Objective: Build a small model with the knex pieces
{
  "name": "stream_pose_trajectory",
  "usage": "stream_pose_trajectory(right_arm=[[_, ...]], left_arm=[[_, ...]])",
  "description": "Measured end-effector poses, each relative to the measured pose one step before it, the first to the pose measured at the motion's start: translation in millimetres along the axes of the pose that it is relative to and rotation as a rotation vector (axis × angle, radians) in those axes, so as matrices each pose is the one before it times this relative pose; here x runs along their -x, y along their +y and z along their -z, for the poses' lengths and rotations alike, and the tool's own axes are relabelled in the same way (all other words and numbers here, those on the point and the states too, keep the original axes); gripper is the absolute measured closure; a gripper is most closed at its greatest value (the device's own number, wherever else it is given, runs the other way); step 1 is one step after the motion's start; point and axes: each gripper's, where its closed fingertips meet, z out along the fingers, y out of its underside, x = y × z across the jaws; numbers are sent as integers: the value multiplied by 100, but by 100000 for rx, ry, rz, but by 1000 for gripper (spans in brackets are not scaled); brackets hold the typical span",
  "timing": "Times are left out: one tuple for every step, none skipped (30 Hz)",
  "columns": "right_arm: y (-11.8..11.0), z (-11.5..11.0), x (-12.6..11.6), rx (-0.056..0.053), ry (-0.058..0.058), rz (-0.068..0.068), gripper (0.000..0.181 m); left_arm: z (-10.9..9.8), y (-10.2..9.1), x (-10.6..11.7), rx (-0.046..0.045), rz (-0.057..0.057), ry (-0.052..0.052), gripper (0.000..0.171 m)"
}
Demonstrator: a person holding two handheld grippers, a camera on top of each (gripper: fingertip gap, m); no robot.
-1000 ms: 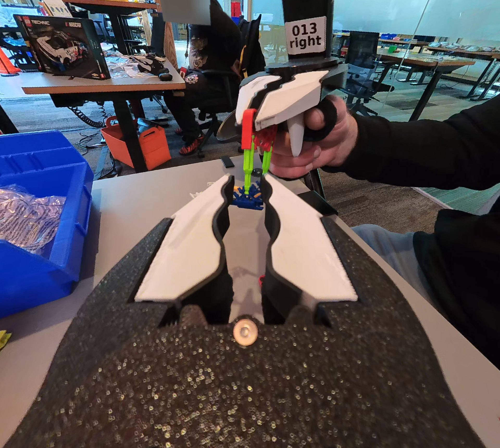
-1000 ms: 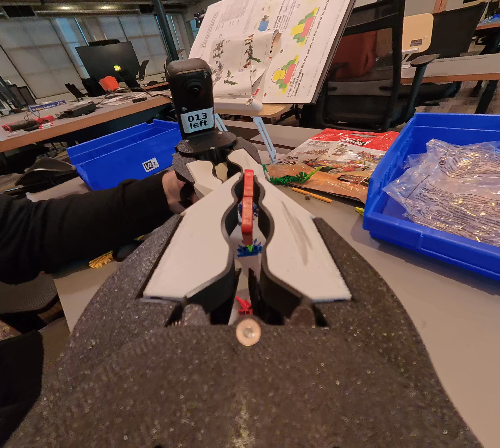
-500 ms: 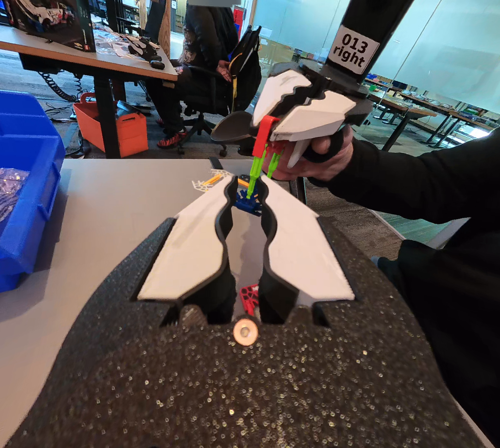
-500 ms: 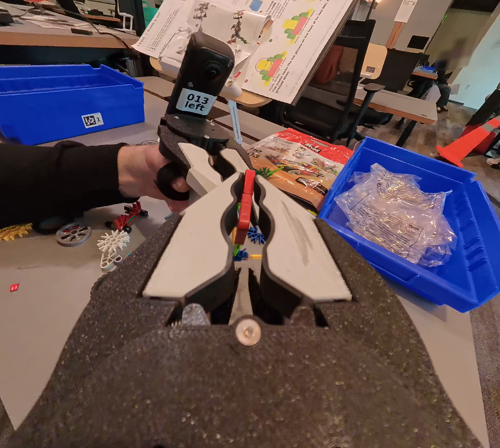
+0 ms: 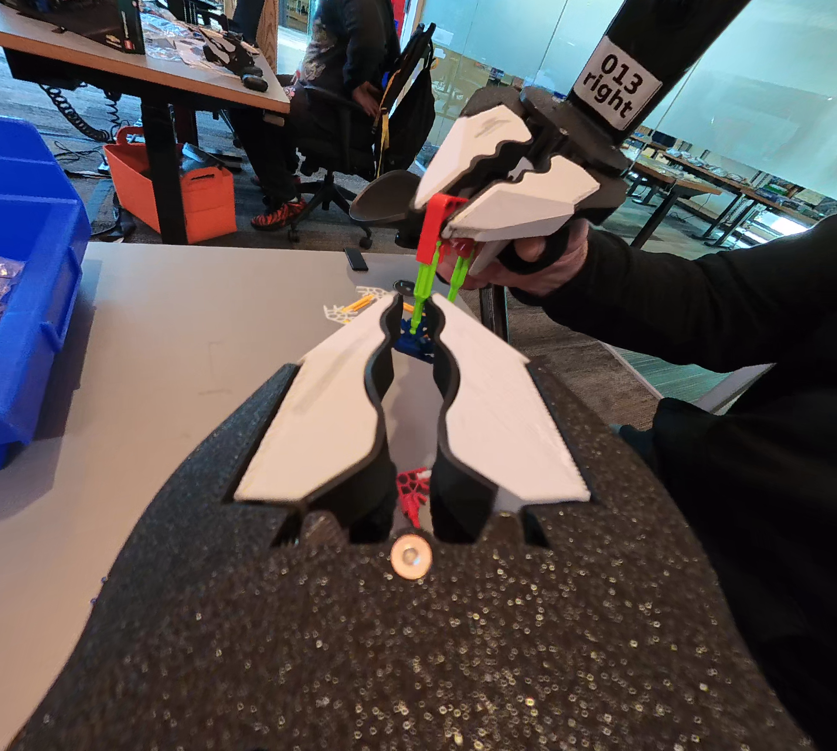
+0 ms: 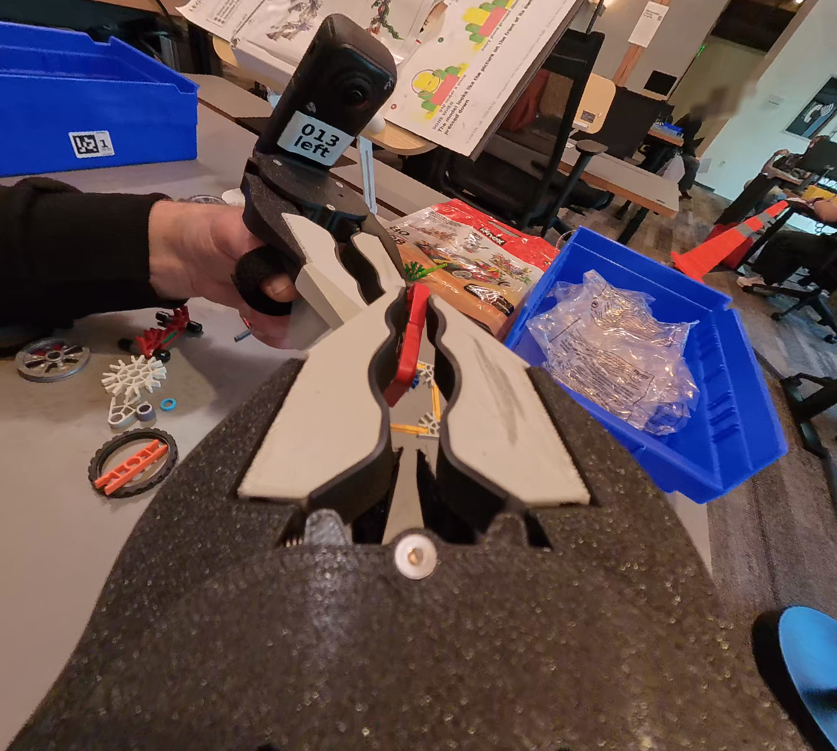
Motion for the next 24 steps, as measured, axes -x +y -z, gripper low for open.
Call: stream_pose_trajectory(right_arm=[[70, -45, 49, 338, -521, -875, 175], [10, -18, -13, -161, -528, -1766, 175], [-16, 2, -86, -513, 26, -1135, 175], [-23, 7, -33, -586, -27, -768, 175], [2, -21, -28, -377, -74, -937, 175], [66, -21, -53, 177, 463, 176, 175], [108, -61, -29, 737, 603, 1150, 175], [91, -64, 13, 629, 191, 784, 175], [35, -45, -10, 206, 93, 294, 175], [62, -32, -45, 208, 237, 259, 175], [100, -28, -47, 426, 191, 434, 175], [74, -20, -17, 307, -118, 94, 175], [15, 24, 2, -136, -278, -510, 174], [-34, 24, 6, -396, -279, -946, 175], [-30, 7, 12, -404, -417, -1287, 175], [-44, 28, 31, -616, -569, -1455, 175], [-76, 26, 27, -830, -535, -1351, 174], [-54, 22, 25, -581, -404, -963, 175], [-21, 9, 49, -267, -503, -753, 175], [-43, 4, 88, -452, -1060, -1511, 175], [-102, 19, 106, -878, -1616, -2645, 176], [-102, 42, 42, -1032, -1453, -2927, 176], [-57, 44, -41, -849, -1012, -2848, 176], [-53, 41, -21, -964, -1291, -3432, 176]], left_arm=[[-6, 106, 45, 435, -186, -147, 165], [18, -7, 26, -349, 208, 100, 164], [27, -111, 31, -676, 633, 53, 165], [-15, -18, 23, 114, 79, -199, 164], [-6, 17, -11, 301, -330, -224, 165], [7, 22, 44, 359, 236, -311, 165], [10, 114, 70, 700, 351, -185, 165], [15, 127, 33, 481, 230, 157, 165], [18, 21, 18, -255, 337, 207, 165], [6, 3, 72, -227, 554, -63, 165], [-29, 70, 95, 348, 374, -320, 165], [-33, 86, 21, 414, 144, -87, 165], [-8, 2, 6, -189, -36, 70, 165], [12, -68, 13, -481, 87, 5, 165], [1, -36, 37, -255, -102, -155, 164], [6, -14, -21, -241, -405, -16, 164], [12, -91, -44, -537, -484, 90, 164], [22, -65, -4, -347, -228, -86, 164], [11, -9, 49, 7, -92, -297, 164], [27, -9, 0, -59, -219, -40, 164], [20, -56, -109, -302, -230, 579, 163], [21, -97, -78, -438, -404, 252, 163], [23, -96, 36, -206, -240, -429, 163], [27, -67, 12, -63, -462, -392, 163]])
